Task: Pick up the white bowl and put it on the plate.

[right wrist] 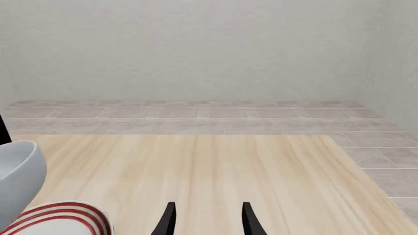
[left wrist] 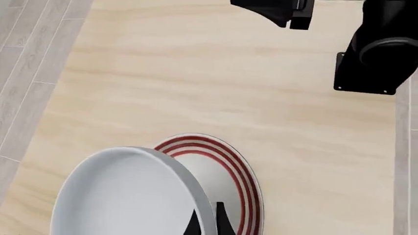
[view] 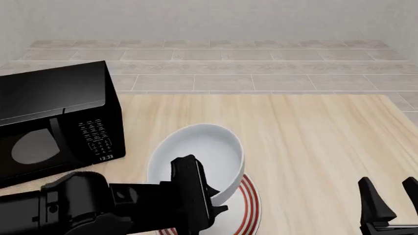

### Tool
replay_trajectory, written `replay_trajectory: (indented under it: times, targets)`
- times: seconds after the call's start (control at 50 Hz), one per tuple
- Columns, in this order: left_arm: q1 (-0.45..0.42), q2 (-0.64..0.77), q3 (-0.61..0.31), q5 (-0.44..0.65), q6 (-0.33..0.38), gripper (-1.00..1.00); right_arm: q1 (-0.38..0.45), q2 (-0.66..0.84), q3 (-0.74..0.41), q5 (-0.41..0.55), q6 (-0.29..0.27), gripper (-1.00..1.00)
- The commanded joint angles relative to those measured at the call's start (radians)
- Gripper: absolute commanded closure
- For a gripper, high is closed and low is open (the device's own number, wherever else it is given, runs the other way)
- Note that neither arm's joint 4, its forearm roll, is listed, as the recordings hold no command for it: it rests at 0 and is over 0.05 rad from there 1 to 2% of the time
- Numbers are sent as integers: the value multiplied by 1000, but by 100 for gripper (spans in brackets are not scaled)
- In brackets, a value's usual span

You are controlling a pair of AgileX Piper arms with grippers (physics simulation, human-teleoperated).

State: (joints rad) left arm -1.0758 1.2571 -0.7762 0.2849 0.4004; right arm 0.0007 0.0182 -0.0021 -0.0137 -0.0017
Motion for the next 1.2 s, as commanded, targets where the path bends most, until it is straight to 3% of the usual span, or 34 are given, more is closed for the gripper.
replay_trajectory:
  times: [0.02, 1.2]
  targets:
    - [0, 12, 14, -32, -17, 100, 0, 0, 0, 0, 0, -100]
    - [-4, 62, 87, -158, -76, 100, 0, 0, 0, 0, 0, -100]
